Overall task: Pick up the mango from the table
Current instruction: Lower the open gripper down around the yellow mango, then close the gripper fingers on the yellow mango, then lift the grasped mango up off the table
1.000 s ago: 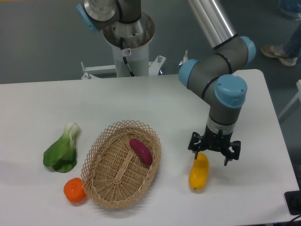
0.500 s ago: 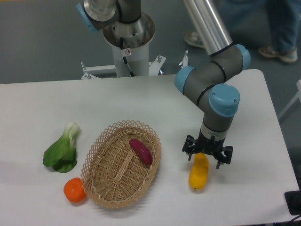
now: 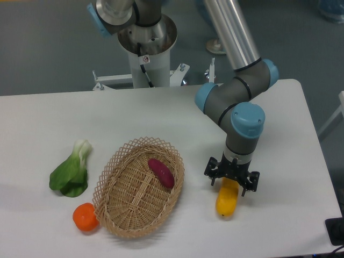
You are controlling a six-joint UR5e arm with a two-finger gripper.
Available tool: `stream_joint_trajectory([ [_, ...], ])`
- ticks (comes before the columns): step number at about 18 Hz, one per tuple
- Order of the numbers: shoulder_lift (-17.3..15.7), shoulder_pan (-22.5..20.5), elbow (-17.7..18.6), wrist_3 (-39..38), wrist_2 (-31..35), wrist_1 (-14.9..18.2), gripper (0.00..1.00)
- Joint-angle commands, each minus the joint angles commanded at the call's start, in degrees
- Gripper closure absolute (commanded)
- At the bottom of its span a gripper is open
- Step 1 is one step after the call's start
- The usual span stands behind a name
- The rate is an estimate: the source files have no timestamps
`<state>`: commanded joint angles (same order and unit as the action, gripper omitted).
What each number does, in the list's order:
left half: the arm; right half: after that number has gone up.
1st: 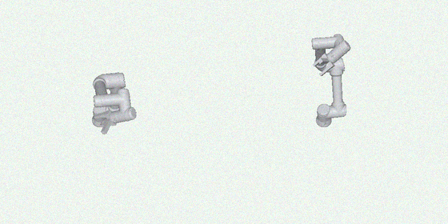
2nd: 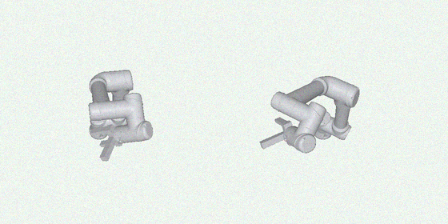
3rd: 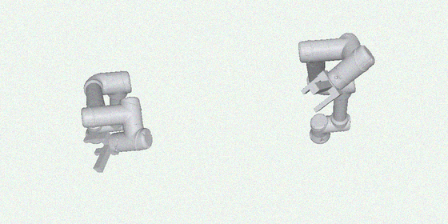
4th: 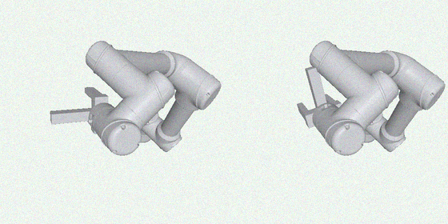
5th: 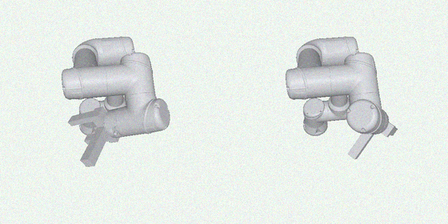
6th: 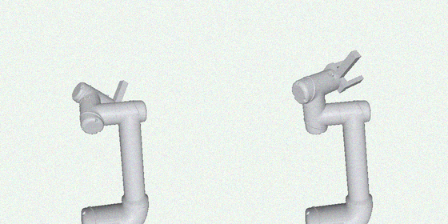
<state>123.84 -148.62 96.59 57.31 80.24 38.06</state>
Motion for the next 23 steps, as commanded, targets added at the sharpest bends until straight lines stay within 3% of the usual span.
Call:
stream_joint_trajectory([
  [3,-0.1,0.0,-0.1,-0.4,0.0,0.0,0.03],
  [6,-0.3,0.0,-0.2,-0.5,0.0,0.0,0.33],
  [11,-0.5,0.0,-0.4,-0.4,0.0,0.0,0.55],
  [15,-0.9,-0.2,-1.1,0.0,0.0,0.1,0.56],
  [23,-7.3,-4.6,-6.5,-1.9,-2.5,1.0,0.55],
])
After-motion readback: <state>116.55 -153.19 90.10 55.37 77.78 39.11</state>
